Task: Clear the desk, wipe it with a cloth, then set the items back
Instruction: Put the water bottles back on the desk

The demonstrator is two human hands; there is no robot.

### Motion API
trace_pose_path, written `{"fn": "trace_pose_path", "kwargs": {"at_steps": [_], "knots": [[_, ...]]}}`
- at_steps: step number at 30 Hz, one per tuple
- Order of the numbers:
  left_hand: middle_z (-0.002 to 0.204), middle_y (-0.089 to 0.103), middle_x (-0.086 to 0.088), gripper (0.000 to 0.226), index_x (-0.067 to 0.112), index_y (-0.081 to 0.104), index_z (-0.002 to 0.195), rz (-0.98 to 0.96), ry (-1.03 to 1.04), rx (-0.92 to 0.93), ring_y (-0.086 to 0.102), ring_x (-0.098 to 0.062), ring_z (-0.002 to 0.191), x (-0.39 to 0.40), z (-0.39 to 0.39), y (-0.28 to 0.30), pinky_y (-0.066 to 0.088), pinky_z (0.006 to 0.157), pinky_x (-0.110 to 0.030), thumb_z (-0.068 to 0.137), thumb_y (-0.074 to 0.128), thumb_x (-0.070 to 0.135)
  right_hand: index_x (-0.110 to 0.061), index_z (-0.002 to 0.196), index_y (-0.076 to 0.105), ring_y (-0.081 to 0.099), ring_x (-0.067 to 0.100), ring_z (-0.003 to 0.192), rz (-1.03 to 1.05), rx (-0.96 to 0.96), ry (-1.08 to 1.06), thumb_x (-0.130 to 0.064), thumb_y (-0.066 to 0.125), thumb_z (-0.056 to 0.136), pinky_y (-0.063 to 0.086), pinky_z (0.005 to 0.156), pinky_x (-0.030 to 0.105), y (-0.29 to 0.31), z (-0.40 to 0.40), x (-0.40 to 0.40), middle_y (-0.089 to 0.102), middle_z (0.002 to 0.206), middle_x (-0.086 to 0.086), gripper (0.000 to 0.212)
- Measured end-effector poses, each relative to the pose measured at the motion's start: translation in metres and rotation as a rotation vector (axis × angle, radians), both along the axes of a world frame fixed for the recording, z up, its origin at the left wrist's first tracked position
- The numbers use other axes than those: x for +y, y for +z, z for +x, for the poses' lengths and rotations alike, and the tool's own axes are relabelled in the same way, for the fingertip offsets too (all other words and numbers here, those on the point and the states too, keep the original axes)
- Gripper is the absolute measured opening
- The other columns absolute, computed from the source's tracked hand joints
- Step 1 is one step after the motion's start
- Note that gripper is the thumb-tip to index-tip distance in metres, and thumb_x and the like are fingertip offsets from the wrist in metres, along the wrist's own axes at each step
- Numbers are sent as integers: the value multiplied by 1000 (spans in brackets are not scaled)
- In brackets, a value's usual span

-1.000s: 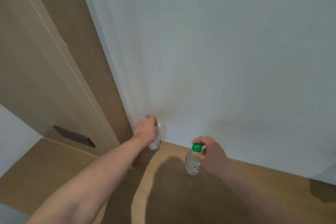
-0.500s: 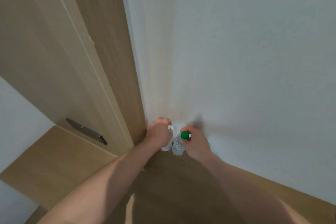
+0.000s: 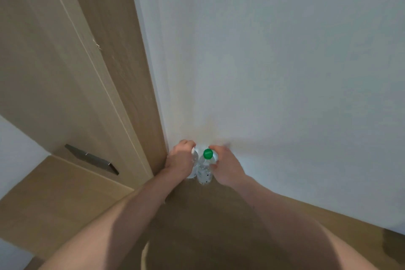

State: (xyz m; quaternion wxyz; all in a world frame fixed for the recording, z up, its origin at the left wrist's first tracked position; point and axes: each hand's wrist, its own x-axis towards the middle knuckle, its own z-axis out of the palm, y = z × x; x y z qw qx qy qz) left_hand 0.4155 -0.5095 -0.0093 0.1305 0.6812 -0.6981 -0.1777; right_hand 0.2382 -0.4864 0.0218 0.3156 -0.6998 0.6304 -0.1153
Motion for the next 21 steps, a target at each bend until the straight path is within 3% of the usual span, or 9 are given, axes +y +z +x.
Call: {"fn": "trace_pose_path", "kwargs": {"at_steps": [4, 8, 11, 14, 16, 21], "knots": [[158, 38, 1, 57, 20, 48, 148, 52, 9, 48, 49, -27, 137, 36, 7, 24, 38, 113, -36, 94, 57, 4, -22, 154, 41, 51, 19, 133, 43, -16, 24, -12, 60, 97, 42, 110, 30, 19, -22, 40, 41, 153, -1, 61], [153, 49, 5, 51, 19, 56, 144, -106, -83, 163, 54, -18, 135, 115, 8, 44, 35, 114, -26, 95, 63, 9, -36, 154, 38, 55, 2, 114, 68, -124, -112, -19, 61, 98, 42, 95, 19, 31, -53, 104, 37, 152, -15, 63], [154, 46, 8, 45, 24, 57, 143, -20, -153, 184, 46, -12, 140, 169, 1, 47, 31, 121, -27, 99, 61, 19, -42, 150, 41, 54, 6, 125, 72, -149, -179, -28, 64, 99, 50, 100, 28, 37, -78, 157, 43, 147, -17, 57], [157, 36, 14, 47, 30, 52, 146, 75, -181, 131, 40, -10, 144, 212, -8, 43, 30, 120, -29, 99, 60, 28, -42, 154, 35, 41, 11, 144, 132, -80, -193, -36, 61, 102, 35, 114, 27, 44, -99, 205, 35, 158, -16, 58], [156, 35, 18, 49, 33, 51, 146, 108, -212, 134, 39, -9, 144, 233, -16, 41, 29, 119, -27, 98, 62, 30, -44, 156, 31, 33, 7, 149, 161, -46, -216, -40, 58, 103, 25, 115, 22, 48, -109, 238, 24, 164, -22, 59], [164, 23, 15, 57, 35, 43, 151, 196, -389, 78, 33, -14, 149, 259, -47, 43, 32, 123, -37, 98, 62, 40, -57, 155, 21, 24, 5, 153, 244, 3, -274, -52, 55, 102, 39, 118, 41, 51, -135, 307, 4, 167, -31, 64]]}}
